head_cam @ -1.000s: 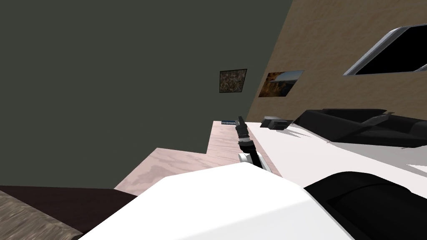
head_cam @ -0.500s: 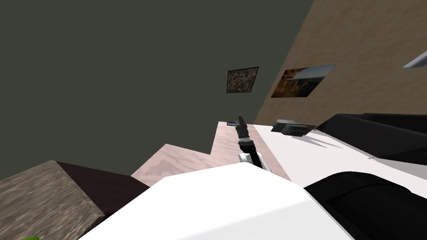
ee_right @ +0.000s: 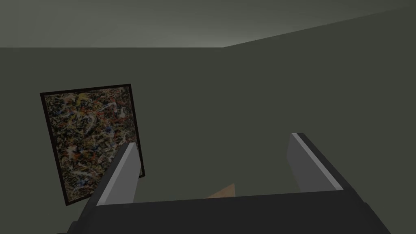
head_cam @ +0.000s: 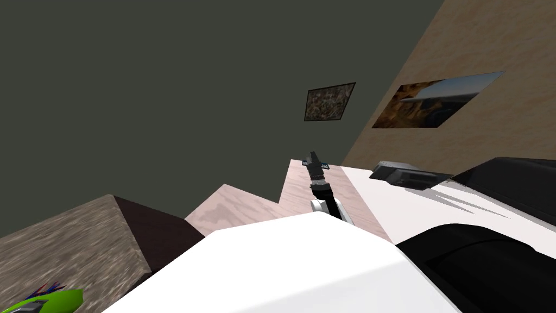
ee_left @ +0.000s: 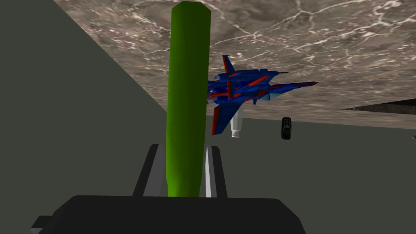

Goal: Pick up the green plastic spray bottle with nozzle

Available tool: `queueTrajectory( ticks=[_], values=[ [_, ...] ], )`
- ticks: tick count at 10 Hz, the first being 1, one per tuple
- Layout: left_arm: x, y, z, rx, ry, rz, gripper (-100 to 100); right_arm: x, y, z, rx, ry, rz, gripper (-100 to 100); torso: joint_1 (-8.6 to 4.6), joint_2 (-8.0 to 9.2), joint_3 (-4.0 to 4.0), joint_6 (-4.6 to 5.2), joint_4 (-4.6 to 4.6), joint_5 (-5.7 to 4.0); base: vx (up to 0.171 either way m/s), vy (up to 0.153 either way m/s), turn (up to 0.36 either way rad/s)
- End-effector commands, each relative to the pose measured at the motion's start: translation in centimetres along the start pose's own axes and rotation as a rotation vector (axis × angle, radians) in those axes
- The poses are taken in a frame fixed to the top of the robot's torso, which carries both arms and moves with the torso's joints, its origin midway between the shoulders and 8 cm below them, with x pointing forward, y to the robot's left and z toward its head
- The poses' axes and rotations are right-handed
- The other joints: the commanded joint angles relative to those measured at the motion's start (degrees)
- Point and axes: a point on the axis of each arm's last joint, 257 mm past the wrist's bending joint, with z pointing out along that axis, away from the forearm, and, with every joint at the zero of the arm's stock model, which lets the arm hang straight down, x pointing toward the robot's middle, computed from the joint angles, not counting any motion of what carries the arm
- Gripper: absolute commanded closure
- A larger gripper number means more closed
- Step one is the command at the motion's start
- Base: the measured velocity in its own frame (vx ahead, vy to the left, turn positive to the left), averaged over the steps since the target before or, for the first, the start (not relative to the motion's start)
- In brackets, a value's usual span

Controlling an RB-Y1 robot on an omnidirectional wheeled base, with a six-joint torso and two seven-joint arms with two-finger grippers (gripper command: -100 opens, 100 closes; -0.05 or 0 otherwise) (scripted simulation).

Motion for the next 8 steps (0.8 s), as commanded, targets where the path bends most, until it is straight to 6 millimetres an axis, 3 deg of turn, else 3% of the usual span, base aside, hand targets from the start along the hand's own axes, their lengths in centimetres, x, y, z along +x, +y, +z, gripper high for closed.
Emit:
queueTrajectory(
  ticks=[1,2,4,6,7,8],
  values=[
    [0.3,-1.5,-0.3,0.031,0.005,0.005,100,0.0,0.0,0.0,0.0,0.0,0.0,0,0.0,0.0,0.0,0.0,0.0,0.0,0.052,0.026,-0.01],
    [0.7,-0.8,-1.0,0.023,0.002,0.03,100,0.0,0.0,0.0,0.0,0.0,0.0,0,0.0,0.04,0.02,0.19,0.02,0.08,0.087,0.06,0.283],
    [1.1,-3.1,-1.3,0.069,0.008,0.032,100,0.0,0.0,0.0,0.0,0.0,0.0,0,0.14,-0.03,-0.02,0.09,0.0,0.11,0.075,0.04,0.08],
    [1.4,-3.0,-2.1,0.07,0.003,0.057,100,0.0,0.0,0.0,0.0,0.0,0.0,0,0.02,0.07,0.04,0.29,0.04,0.15,0.048,0.017,0.115],
    [1.6,-4.6,-2.3,0.102,0.007,0.058,100,0.0,0.0,0.0,0.0,0.0,0.0,0,0.09,-0.03,-0.01,0.03,0.01,0.13,0.11,0.039,0.219],
    [1.8,-3.9,-3.1,0.092,-0.001,0.082,100,0.0,0.0,0.0,0.0,0.0,0.0,0,0.12,-0.12,-0.06,0.2,0.0,0.17,0.151,0.069,0.281]
  ],
)
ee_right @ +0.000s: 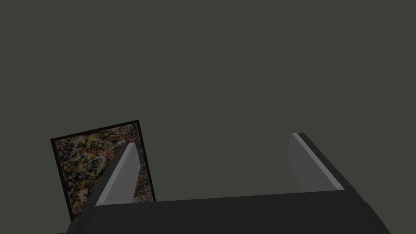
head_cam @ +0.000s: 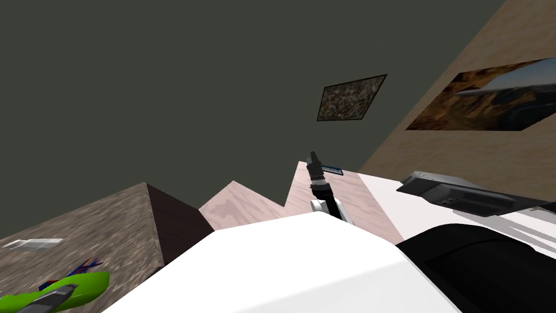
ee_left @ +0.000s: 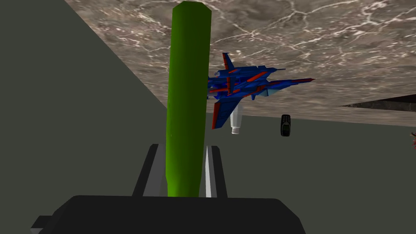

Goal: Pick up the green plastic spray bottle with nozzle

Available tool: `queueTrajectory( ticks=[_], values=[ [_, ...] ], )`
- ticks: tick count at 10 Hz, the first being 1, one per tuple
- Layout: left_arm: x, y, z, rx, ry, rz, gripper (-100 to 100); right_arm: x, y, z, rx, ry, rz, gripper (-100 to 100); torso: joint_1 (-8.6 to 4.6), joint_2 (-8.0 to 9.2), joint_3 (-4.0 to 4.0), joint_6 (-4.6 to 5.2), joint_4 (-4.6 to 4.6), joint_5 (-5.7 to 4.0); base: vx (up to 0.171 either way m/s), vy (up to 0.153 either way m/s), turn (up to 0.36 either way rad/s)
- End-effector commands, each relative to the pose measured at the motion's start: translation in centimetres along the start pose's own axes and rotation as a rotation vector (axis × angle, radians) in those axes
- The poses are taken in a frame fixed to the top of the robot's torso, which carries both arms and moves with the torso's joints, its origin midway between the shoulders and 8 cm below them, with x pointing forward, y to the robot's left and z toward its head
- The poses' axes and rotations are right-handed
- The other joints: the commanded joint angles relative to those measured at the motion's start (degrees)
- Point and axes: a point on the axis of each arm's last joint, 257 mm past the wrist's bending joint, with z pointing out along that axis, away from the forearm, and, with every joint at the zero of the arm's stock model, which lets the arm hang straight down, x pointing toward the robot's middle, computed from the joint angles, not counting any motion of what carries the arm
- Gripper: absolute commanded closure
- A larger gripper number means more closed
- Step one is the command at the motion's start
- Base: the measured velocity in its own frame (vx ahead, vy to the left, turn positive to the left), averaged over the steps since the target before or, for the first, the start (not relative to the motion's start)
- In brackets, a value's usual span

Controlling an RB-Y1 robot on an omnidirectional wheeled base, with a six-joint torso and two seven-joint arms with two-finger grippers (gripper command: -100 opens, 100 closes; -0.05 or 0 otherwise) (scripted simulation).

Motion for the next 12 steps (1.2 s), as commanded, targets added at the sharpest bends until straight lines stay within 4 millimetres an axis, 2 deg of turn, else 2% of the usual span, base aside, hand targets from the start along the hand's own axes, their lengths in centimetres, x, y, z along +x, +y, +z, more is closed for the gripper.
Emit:
queueTrajectory(
  ticks=[1,2,3,5,6,7,8,9,10,11,12],
  values=[
    [0.1,-1.8,-0.5,0.036,-0.001,0.014,100,0.0,0.0,0.0,0.0,0.0,0.0,0,0.0,0.0,0.0,0.0,0.0,0.0,0.123,0.058,0.194],
    [0.2,-2.5,-0.6,0.05,-0.001,0.014,100,0.0,0.0,0.0,0.0,0.0,0.0,0,-0.01,0.0,-0.01,0.19,0.01,0.04,0.04,0.018,0.002],
    [0.3,-2.5,-1.5,0.05,-0.009,0.039,100,0.0,0.0,0.0,0.0,0.0,0.0,0,-0.09,0.16,0.08,0.28,0.05,0.04,0.08,0.045,0.214],
    [0.4,-4.3,-1.8,0.087,-0.008,0.04,100,0.0,0.0,0.0,0.0,0.0,0.0,0,-0.05,0.13,0.07,0.13,0.04,0.02,0.079,0.027,0.126],
    [0.4,-4.0,-2.6,0.082,-0.018,0.065,100,0.0,0.0,0.0,0.0,0.0,0.0,0,-0.14,0.2,0.11,0.27,0.06,0.01,0.1,0.03,0.229],
    [0.4,-5.5,-2.9,0.112,-0.018,0.066,100,0.0,0.0,0.0,0.0,0.0,0.0,0,-0.12,0.15,0.08,0.07,0.04,-0.02,0.096,0.023,0.2],
    [0.4,-6.1,-3.0,0.123,-0.018,0.066,100,0.0,0.0,0.0,0.0,0.0,0.0,0,-0.14,0.16,0.08,0.17,0.04,0.0,0.046,0.004,0.019],
    [0.4,-6.0,-4.0,0.121,-0.031,0.092,100,0.0,0.0,0.0,0.0,0.0,0.0,0,-0.18,0.23,0.13,0.28,0.07,-0.02,0.096,0.03,0.259],
    [0.4,-7.5,-4.3,0.151,-0.032,0.092,100,0.0,0.0,0.0,0.0,0.0,0.0,0,-0.14,0.17,0.1,0.07,0.05,-0.05,0.112,0.028,0.203],
    [0.4,-6.8,-4.0,0.136,-0.029,0.088,100,0.0,0.0,0.0,0.0,0.0,0.0,0,-0.14,0.12,0.06,0.21,0.04,-0.03,0.043,0.007,0.019],
    [0.4,-6.9,-4.1,0.138,-0.029,0.089,0,0.0,0.0,0.0,-0.001,0.0,0.0,0,-0.15,0.25,0.13,0.24,0.06,-0.02,0.008,0.0,-0.006]
  ],
)
